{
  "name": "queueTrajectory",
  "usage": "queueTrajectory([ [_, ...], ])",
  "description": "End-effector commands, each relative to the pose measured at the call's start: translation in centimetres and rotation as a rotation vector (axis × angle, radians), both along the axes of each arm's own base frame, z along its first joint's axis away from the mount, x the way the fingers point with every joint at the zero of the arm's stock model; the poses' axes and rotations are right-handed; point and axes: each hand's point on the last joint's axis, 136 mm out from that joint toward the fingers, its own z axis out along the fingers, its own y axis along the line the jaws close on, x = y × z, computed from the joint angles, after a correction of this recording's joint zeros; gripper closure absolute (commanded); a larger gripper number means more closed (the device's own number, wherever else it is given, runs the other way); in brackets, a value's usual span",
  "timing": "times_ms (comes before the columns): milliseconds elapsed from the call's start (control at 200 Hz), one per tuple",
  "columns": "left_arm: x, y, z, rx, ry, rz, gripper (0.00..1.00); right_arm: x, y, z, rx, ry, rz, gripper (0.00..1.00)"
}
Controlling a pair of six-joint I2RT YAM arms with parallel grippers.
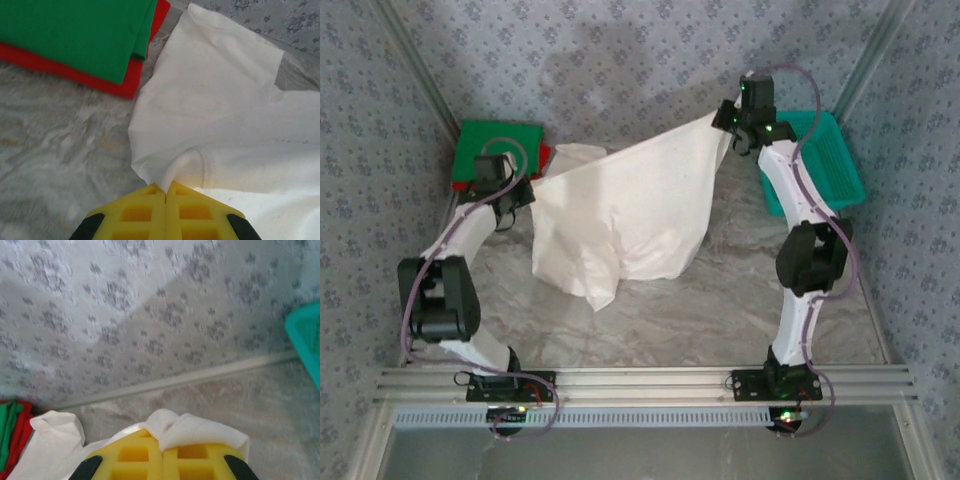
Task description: Fold and stack the t-shirts
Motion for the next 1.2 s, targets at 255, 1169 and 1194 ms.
queueTrajectory([
  [255,-0.2,-2.4,7.1,0.037,-0.144,-0.017,0.43,-0.1,0.5,0.5,-0.04,0.071,0.079,0.49],
  [1169,-12.6,-10.9,-10.8,-0.089,0.173,-0.195,0.55,-26.0,12.5,-26.5,0.066,0.303,0.431,0.32],
  [1194,-12.2,-10.9,-10.5,-0.082,0.165,-0.195,0.59,-25.5,12.7,-26.8,0.074,0.299,0.425,0.35],
])
